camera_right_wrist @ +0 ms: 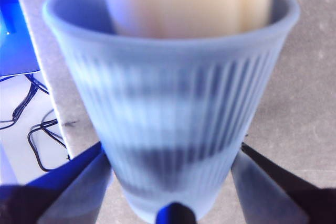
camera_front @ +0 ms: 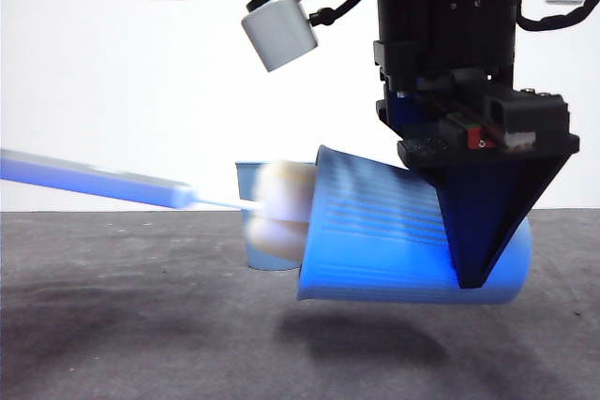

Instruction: Pick up the cup brush,pick up the cup,insert the brush into the cup,clean the cup,put the cup brush back,put the cup back to the fixed position on the table

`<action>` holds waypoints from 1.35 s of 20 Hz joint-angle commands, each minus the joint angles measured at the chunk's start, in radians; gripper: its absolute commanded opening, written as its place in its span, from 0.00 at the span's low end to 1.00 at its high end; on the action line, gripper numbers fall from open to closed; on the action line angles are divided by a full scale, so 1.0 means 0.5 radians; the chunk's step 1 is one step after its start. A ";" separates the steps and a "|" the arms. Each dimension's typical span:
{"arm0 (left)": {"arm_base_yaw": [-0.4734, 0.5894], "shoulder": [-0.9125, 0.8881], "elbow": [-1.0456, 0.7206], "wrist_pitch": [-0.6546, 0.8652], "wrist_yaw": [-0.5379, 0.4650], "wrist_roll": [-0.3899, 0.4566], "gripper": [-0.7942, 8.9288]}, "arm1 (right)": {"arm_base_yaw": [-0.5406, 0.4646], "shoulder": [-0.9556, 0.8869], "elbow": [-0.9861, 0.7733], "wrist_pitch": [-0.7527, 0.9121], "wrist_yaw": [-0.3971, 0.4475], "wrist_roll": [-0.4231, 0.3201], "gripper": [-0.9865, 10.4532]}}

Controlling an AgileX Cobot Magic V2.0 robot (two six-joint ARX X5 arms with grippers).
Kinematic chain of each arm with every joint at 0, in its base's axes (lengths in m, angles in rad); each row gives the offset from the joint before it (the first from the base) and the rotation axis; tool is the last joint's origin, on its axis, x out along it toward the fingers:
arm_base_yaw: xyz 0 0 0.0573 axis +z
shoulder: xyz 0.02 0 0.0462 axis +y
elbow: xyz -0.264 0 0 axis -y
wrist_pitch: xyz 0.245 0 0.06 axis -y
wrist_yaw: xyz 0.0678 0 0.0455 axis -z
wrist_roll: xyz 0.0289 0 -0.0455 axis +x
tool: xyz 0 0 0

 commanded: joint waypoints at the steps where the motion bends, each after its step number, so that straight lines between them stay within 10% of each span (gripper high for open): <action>1: 0.043 -0.108 0.005 -0.092 -0.054 -0.018 0.07 | 0.009 0.011 0.002 0.018 -0.018 0.007 0.07; 27: -0.076 0.302 0.005 0.462 0.157 0.017 0.07 | 0.062 0.011 0.003 0.215 -0.053 -0.011 0.07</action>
